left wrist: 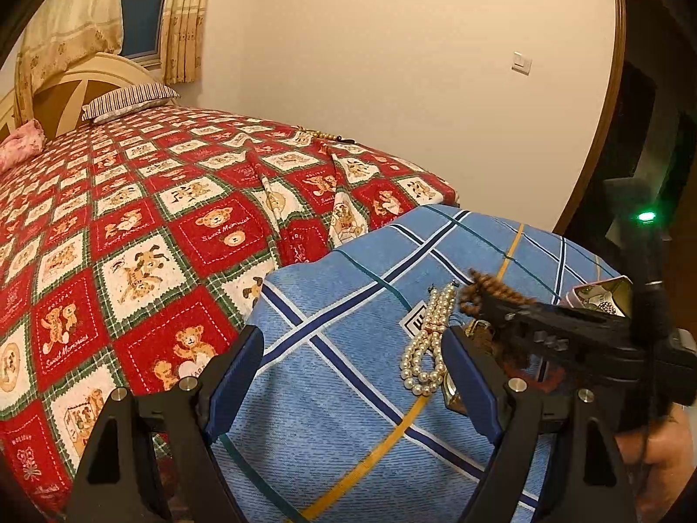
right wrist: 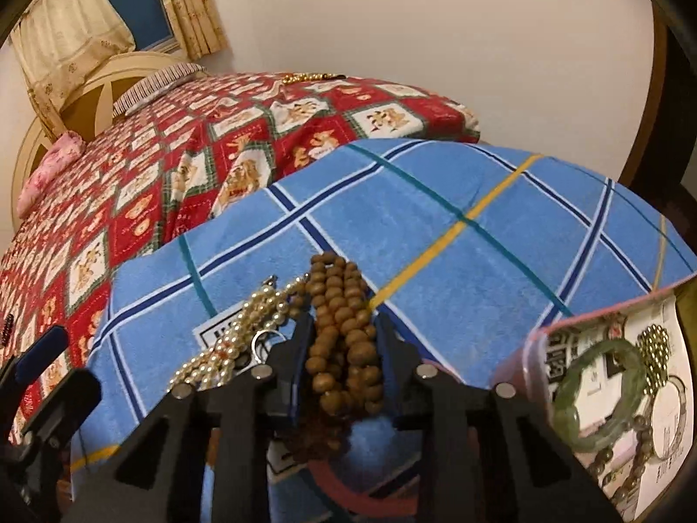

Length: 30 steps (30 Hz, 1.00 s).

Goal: Organize jewelry
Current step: 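Grasp the brown wooden bead string with the right gripper and lift it, then grasp the brown-strap watch with the left gripper while the right gripper holds the bead string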

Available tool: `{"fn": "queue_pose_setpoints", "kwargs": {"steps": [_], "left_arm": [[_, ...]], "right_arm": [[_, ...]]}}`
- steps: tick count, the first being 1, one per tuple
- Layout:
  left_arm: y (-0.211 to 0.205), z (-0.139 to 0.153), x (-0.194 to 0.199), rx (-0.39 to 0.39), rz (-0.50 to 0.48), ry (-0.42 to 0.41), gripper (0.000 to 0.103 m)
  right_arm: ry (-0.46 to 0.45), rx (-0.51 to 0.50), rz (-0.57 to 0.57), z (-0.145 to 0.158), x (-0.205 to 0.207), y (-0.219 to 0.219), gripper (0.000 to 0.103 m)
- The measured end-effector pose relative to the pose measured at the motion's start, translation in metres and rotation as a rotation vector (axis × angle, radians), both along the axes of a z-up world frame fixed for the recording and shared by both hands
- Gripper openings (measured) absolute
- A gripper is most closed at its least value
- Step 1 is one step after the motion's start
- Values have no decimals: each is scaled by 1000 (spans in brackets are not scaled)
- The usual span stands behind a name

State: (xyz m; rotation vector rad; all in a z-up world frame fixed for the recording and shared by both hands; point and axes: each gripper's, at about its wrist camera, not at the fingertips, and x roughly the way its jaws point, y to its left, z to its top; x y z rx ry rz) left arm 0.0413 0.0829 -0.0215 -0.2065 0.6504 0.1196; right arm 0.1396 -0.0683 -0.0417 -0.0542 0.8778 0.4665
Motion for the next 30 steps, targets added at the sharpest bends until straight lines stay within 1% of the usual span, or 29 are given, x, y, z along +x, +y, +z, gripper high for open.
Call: {"fn": "queue_pose_setpoints", "kwargs": {"steps": [1,5,7,10,13,15,16,17,18,19,20,23,24,28,30], "left_arm": [[0,1,-1,3,2,-2,84],[-2,2,-2,16,5,-9,84],[-3,2,-2,20,-1,-10,84],[-6,4,-4,2,-56,-27,84],[-12,5,-4,-7,-120,-37,83],[-20,7,-3,-5,-184,-45,78],[-25,8,-2,5,-213,-49,66],[-32,9,0,26,-255,-50,56],[-37,10,2,40,-278,-47,54],[-43,9,5,51,-306,-39,54],[-49,8,11,47,-346,-25,54],[-58,3,25,15,-404,20,54],[-62,1,31,15,-412,40,54],[-68,-7,48,-30,-450,104,54],[-72,-15,57,-9,-437,168,54]], "right_arm": [[-9,16,-9,3,-3,-3,29],[-81,179,-49,28,-25,-26,28],[-113,228,-58,41,-35,-36,28],[-159,259,-76,55,-52,-52,28],[-192,264,-114,59,-69,-67,28],[-205,258,-133,56,-81,-76,28],[-212,259,-143,54,-86,-80,28],[-217,260,-152,52,-89,-83,28],[-221,262,-165,49,-93,-87,28],[-221,267,-174,46,-97,-90,28],[-220,271,-181,43,-98,-91,28],[-209,281,-192,33,-102,-95,28],[-201,287,-190,29,-105,-97,28],[-197,306,-171,25,-109,-101,28],[-200,312,-164,25,-110,-100,28]]}}
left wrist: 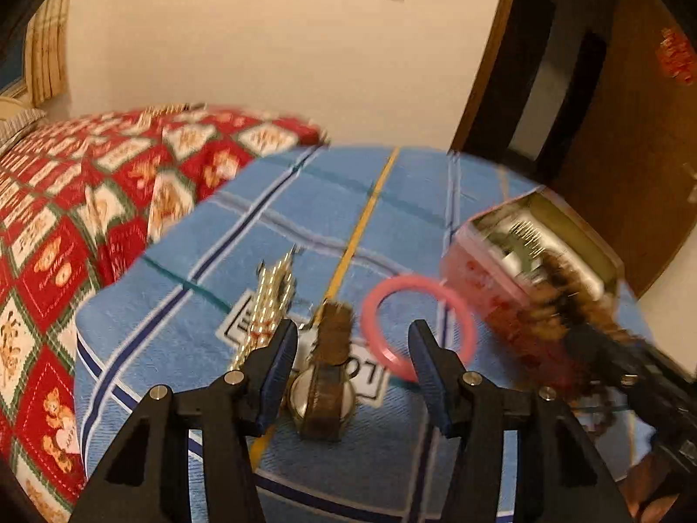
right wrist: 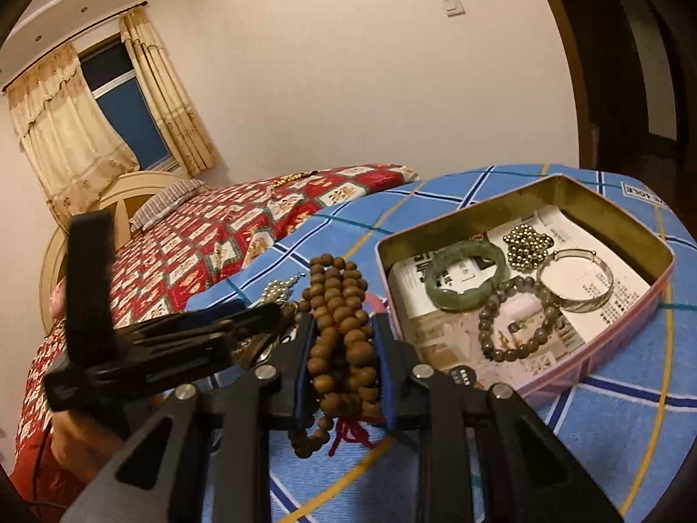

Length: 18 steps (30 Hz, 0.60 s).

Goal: Organize jewelry
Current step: 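Grasp the brown-strap watch with the left gripper while the right gripper holds the bead string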

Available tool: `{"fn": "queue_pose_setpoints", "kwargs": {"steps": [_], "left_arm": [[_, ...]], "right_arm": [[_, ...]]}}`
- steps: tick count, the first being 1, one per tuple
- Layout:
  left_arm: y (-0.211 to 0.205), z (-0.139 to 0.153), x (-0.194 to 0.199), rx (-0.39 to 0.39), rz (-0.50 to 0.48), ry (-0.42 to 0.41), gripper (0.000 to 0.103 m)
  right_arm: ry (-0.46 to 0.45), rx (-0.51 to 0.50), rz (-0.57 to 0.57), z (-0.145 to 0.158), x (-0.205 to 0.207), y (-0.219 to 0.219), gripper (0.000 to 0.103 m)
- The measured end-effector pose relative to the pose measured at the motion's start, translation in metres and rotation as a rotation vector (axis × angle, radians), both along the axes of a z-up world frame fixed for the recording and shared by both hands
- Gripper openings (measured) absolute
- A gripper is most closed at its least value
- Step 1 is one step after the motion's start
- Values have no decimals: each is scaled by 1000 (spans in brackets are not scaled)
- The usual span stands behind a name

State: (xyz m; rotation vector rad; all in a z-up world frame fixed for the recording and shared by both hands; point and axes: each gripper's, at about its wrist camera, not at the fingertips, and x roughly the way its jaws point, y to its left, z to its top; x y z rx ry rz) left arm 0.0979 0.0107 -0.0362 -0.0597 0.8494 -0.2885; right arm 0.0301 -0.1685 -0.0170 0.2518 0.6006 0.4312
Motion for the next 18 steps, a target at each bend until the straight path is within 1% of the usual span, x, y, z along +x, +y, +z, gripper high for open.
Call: {"fn": "queue_pose_setpoints", "kwargs": {"steps": [1,2,3,6,8,10,12,14,16,18], "left_arm": [[-1,-3,3,8,-7,22,54],[-4,-6,4,18,-15,41,48],[-6,-8,5,31,-16,54,47],[-4,-8,4,23,-9,51,36],[2,-11,7,16,13,65,21],[3,-11,7,6,15,67,21],[1,-11,5,15,14,61,21],[1,-6,1,12,17,36,21],[6,4,-12,-22,31,-22,21],[16,13,-27,-95,48,-60,20]], "right_arm": [[-1,0,-1,0,0,0,28],[0,2,0,0,0,0,28],[4,7,-1,-1,0,0,28],[9,16,-4,-2,-1,-3,28],[4,14,-5,-2,-1,-3,28],[3,16,-3,-3,-2,-4,28],[4,21,-3,-4,-2,-5,28],[0,22,-5,-3,-3,-6,28],[-3,25,-5,-4,-3,-8,28],[-8,32,-6,-3,-5,-9,28]]}}
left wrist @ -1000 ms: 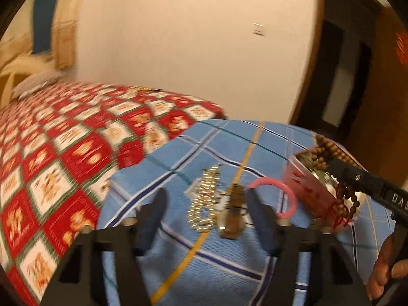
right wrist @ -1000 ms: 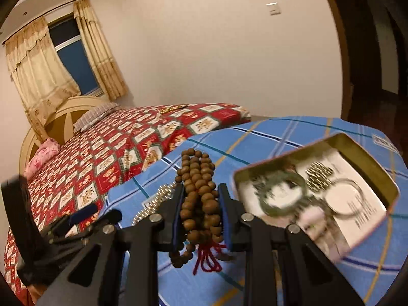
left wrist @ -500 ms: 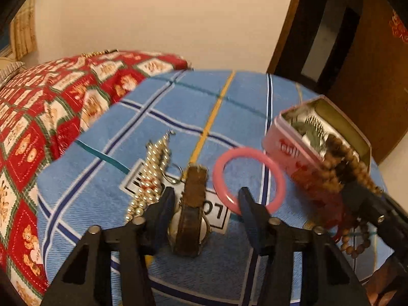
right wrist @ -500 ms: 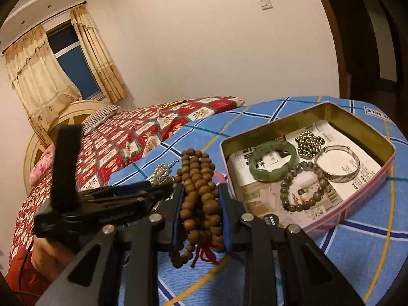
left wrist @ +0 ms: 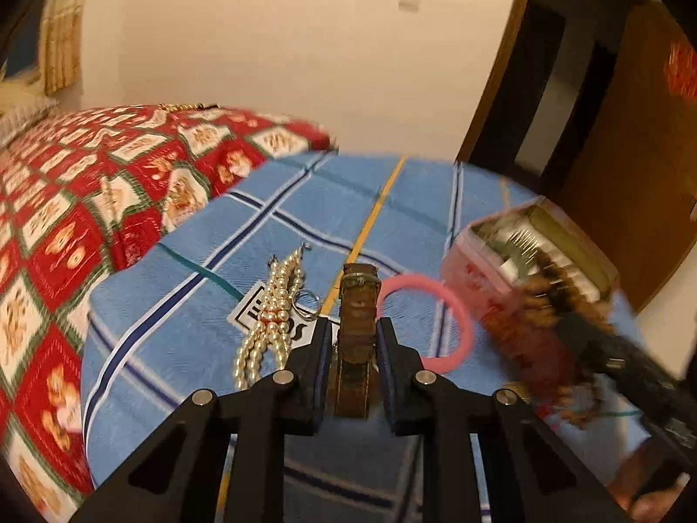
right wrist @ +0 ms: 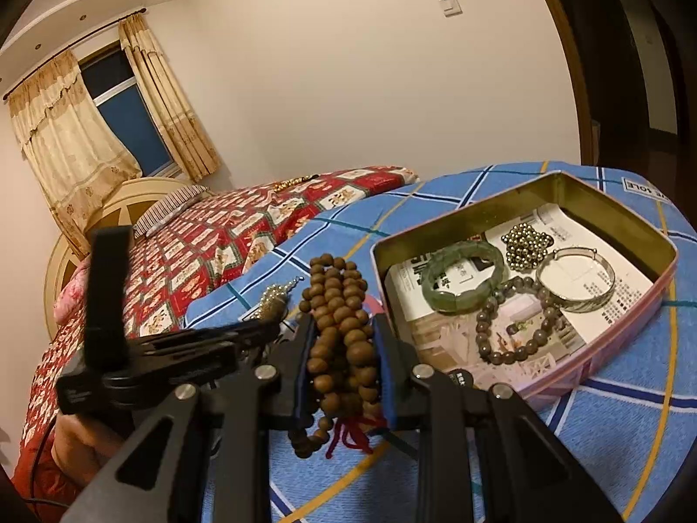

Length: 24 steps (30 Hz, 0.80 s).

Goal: Organize jewelry
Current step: 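Grasp the brown-strap watch with the left gripper while the right gripper holds the bead string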

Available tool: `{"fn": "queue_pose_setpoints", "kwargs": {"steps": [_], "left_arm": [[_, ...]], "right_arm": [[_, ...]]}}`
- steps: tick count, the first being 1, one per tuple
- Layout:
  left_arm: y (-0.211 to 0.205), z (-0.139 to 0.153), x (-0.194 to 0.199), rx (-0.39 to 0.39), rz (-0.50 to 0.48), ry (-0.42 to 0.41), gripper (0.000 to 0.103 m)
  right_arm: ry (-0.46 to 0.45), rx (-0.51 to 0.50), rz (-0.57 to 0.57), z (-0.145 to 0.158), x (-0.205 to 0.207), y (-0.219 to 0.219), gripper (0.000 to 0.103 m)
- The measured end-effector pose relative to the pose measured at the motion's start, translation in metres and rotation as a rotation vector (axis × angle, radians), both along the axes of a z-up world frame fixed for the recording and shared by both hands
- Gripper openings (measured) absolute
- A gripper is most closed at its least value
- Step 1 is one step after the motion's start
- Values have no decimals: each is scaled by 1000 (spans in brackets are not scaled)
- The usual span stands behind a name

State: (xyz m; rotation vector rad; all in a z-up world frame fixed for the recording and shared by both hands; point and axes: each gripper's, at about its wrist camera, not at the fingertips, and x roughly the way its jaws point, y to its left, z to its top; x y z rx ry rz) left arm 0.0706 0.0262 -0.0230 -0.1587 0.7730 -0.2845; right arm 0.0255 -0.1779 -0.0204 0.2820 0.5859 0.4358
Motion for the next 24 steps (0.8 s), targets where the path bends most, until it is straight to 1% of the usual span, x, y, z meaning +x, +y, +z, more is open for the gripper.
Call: {"fn": "queue_pose_setpoints", "kwargs": {"steps": [2,3,7,13,16,19,24], "left_arm": [[11,5,-16,-66,16,-19,18],[16,7,-26,-81,26,-34,18],[31,14,-46,-58,62,-66,18],[39,21,-61,-69,61,-103,17],[36,22,-65,-66,42,-112,17],[26,27,-71,-46,11,-139,17],[10,40,-77,-49,-44,-179,17]], "right_arm": [[-5,4,-2,0,-2,-1,29],[-6,5,-2,0,-2,-1,29],[-12,5,1,2,-6,-1,29],[-37,-3,5,6,-11,2,29],[-45,-4,-6,9,-15,1,29],[-57,14,-19,14,-21,-5,29],[-61,64,-57,20,-31,-30,29]]}}
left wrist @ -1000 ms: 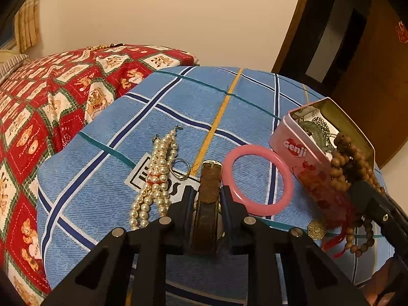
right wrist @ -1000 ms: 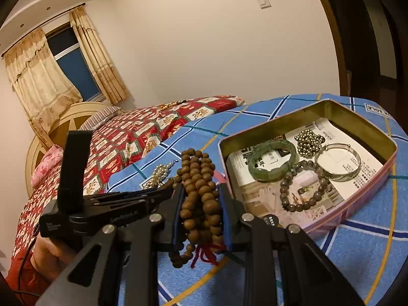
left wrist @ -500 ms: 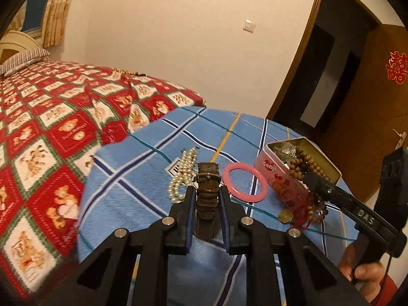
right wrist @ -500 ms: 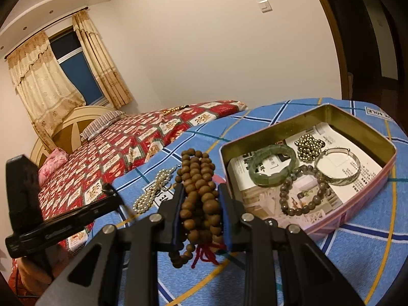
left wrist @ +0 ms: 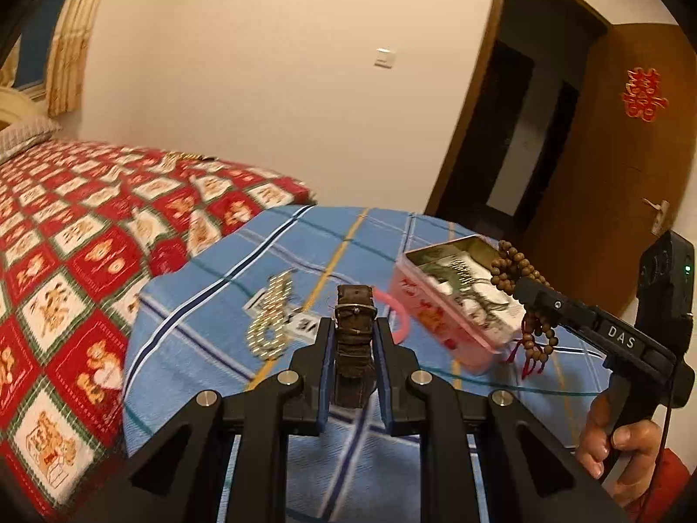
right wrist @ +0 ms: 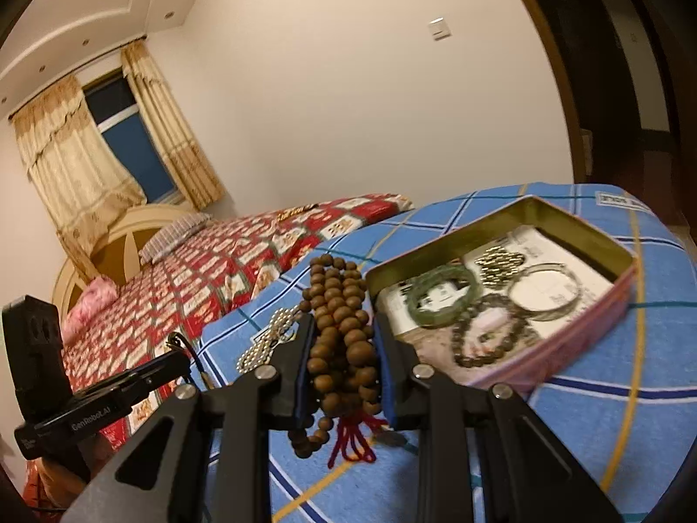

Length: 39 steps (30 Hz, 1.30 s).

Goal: Organize jewelry
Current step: 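Grasp the brown-strap watch with the left gripper while the right gripper holds the bead string, then carry the watch and bead string over the pink tin and lower them in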

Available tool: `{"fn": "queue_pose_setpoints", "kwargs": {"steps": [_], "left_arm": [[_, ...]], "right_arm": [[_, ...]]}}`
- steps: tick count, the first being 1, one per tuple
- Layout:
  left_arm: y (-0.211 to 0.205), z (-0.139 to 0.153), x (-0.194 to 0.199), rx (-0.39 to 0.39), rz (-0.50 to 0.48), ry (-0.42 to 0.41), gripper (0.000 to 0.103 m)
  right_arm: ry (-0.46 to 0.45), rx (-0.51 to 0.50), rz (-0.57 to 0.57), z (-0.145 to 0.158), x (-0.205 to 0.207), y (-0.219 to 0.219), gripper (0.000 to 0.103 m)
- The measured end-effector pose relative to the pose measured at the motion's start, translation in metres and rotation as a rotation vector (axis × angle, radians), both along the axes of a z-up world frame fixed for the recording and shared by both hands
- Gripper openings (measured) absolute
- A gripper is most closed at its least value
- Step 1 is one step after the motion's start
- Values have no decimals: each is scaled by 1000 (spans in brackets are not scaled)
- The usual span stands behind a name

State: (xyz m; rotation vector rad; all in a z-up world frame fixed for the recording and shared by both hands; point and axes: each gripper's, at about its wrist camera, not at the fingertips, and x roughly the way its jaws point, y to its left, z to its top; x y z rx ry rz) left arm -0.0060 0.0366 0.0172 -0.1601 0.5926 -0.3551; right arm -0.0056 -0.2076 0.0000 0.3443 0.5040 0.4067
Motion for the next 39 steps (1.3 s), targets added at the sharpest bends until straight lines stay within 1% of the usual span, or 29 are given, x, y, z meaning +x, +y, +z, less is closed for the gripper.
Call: {"fn": "queue_pose_setpoints", "kwargs": {"steps": [4,7,12,16,19,21,23,26,29,30,31,32,33,34,35,36,37,38,39], "left_arm": [[-15,8,0,-7,-40,-22,17],[-28,11,3,-8,-70,-23,17],[-51,14,6,-2,-125,-26,17],[-61,15,9,-5,-156,-21,17],[-69,14,11,1,-171,-15,17],[-72,12,12,-1,-180,-9,17],[-73,12,12,2,-184,-4,17],[-70,12,11,14,-185,-6,17],[-66,11,9,16,-177,-4,17],[-63,10,9,13,-171,2,17],[-63,10,9,13,-167,6,17],[-62,9,8,20,-163,11,17],[-62,9,8,27,-162,12,17],[-61,9,5,35,-160,8,17],[-60,9,3,38,-159,3,17],[-58,10,2,37,-158,-1,17],[-56,10,2,33,-156,-1,17],[-54,10,2,29,-151,1,17],[-52,10,3,26,-146,2,17]], "right_arm": [[1,51,-35,5,-3,-28,29],[7,117,-42,7,-2,-47,29],[-1,185,-56,13,1,-73,29],[-15,184,-107,16,0,-90,29],[1,273,-112,14,3,-109,29],[11,295,-109,14,5,-115,29],[19,301,-92,14,4,-113,29],[55,306,-1,16,4,-100,29],[125,315,183,16,5,-72,29],[132,301,204,17,5,-66,29],[130,257,200,19,5,-57,29],[127,184,177,20,8,-48,29],[139,132,155,19,12,-43,29],[173,78,126,14,18,-37,29],[208,59,119,9,24,-33,29],[220,112,172,4,27,-30,29],[212,173,222,1,27,-30,29],[205,193,242,0,27,-28,29],[214,121,201,-1,29,-22,29]]}}
